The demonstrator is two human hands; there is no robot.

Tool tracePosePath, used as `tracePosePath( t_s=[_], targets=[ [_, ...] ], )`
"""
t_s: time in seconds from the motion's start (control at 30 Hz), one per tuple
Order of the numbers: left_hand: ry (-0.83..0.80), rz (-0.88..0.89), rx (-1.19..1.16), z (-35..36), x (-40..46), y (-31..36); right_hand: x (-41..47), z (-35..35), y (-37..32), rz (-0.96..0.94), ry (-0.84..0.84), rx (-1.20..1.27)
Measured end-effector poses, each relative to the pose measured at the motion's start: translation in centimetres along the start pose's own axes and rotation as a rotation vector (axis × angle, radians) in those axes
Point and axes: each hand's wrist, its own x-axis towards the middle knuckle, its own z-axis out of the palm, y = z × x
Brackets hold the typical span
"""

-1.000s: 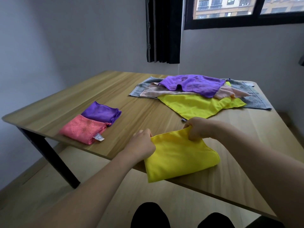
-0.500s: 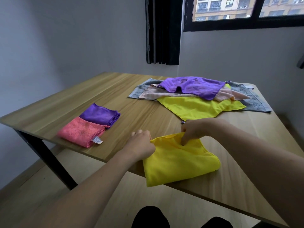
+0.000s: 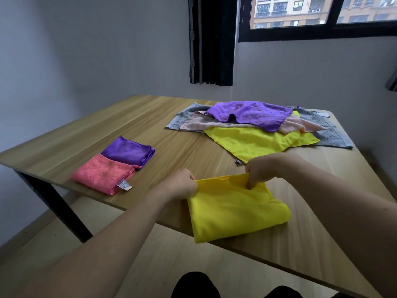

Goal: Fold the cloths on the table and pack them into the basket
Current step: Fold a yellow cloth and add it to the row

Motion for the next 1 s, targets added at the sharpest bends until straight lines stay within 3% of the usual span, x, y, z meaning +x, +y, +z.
tracePosePath(
  t_s=[0.1,0.23,0.33,0.43,0.57,0.67,0.8,0.93,1.0],
  targets=[
    [-0.025,0.004,-0.09,-0.1,0.0,0.1,0.0,0.3,-0.3,-0.034,0.041,-0.087],
    [-0.032,0.013,-0.232,-0.2,-0.3,0.6,0.5,0.9,-0.3,-0.109,0.045,0.019],
    [-0.053,0.026,-0.34,-0.5,-0.4,0.8,0.6,1.1,-0.7,-0.174,0.124,-0.159],
    [-0.037,0.028,-0.441,-1.0,-0.2,1.2,-0.1,0.7,-1.1,-0.195,0.166,-0.166],
    [0.099,0.031,-0.716,-2.3,0.1,1.5,-1.5,-1.2,-1.4,-0.156,0.207,0.103],
    [0.025,-0.043,-0.922,-2.4,-0.2,1.1,-2.0,-2.5,-1.1,-0.103,0.145,0.412],
    [-0.122,-0.043,-0.819,-0.7,-0.8,0.2,-2.9,-3.2,-0.7,-0.09,0.045,0.499],
    [0.082,0.11,-0.82,-0.6,-1.2,1.3,-4.4,-3.3,-0.7,-0.063,0.081,0.446],
    [0.143,0.192,-0.796,-1.2,-1.2,2.1,-4.9,-3.5,-0.5,-0.073,0.087,0.587]
  ],
)
